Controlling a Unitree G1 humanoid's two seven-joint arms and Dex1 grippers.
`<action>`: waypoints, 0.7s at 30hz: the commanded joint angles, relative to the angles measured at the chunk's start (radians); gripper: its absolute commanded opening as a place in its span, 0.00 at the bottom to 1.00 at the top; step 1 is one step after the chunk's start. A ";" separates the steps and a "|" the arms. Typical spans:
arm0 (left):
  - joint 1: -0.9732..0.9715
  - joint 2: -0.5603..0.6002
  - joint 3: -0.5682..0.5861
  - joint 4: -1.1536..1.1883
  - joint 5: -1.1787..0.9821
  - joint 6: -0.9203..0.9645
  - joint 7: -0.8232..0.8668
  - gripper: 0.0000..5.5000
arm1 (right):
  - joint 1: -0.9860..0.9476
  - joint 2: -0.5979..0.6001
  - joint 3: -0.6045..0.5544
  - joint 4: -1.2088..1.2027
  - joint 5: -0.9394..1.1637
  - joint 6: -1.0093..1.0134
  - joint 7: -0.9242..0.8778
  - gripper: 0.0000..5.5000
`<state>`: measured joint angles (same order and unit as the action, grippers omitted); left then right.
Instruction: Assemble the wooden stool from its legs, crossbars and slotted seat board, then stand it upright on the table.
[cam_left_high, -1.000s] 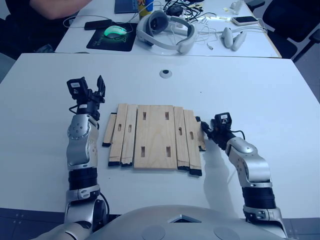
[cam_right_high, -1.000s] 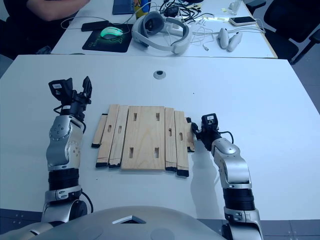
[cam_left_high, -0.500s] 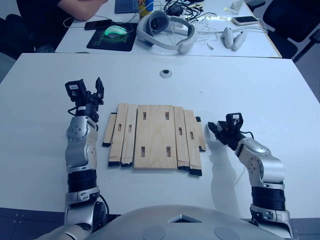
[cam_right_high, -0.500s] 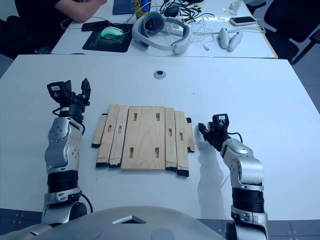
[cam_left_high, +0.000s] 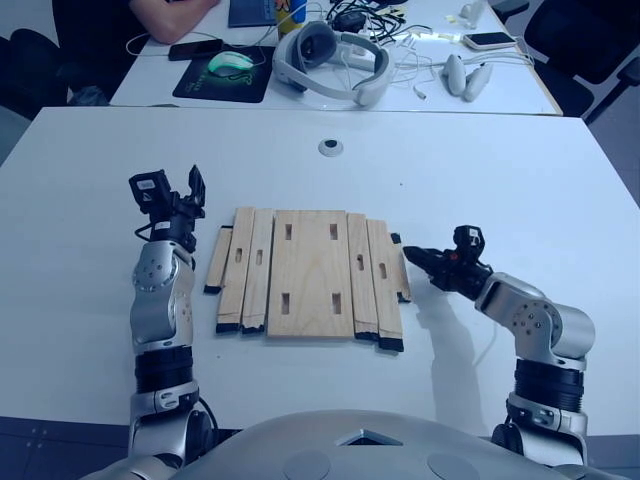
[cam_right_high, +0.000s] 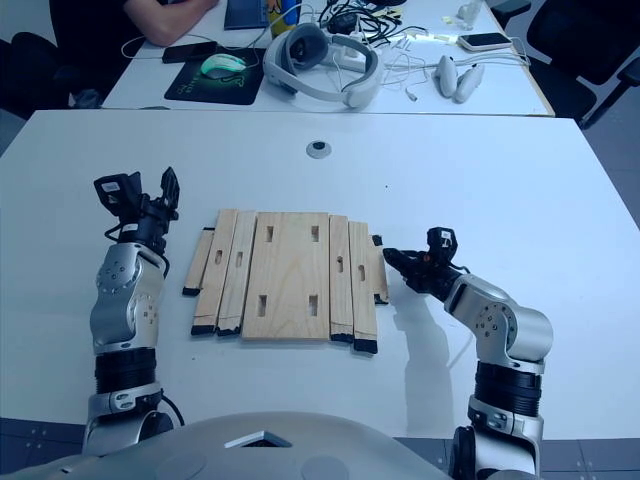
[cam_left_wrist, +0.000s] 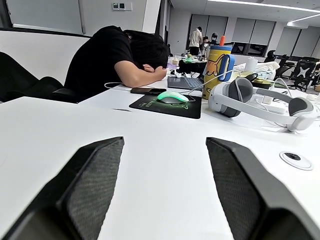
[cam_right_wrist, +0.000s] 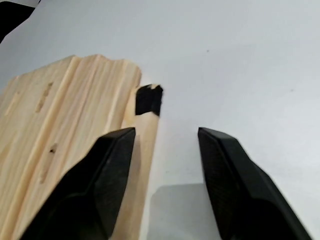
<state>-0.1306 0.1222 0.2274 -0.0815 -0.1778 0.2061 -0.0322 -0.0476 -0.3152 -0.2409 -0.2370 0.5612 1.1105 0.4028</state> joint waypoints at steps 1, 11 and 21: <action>0.013 -0.006 0.011 -0.003 -0.011 0.003 0.009 0.56 | 0.051 -0.049 0.093 -0.050 0.000 0.021 0.039 0.43; 0.028 -0.013 0.004 -0.008 -0.006 -0.004 0.015 0.56 | 0.102 -0.281 0.359 -0.006 -0.308 -0.255 0.040 0.43; 0.007 -0.007 0.001 0.017 0.001 -0.010 0.010 0.56 | 0.093 -0.276 0.408 0.030 -0.365 -0.272 0.041 0.43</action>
<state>-0.1131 0.1110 0.2342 -0.0767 -0.1840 0.1985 -0.0227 -0.0002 -0.5922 0.1188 -0.2630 0.2396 0.7677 0.4619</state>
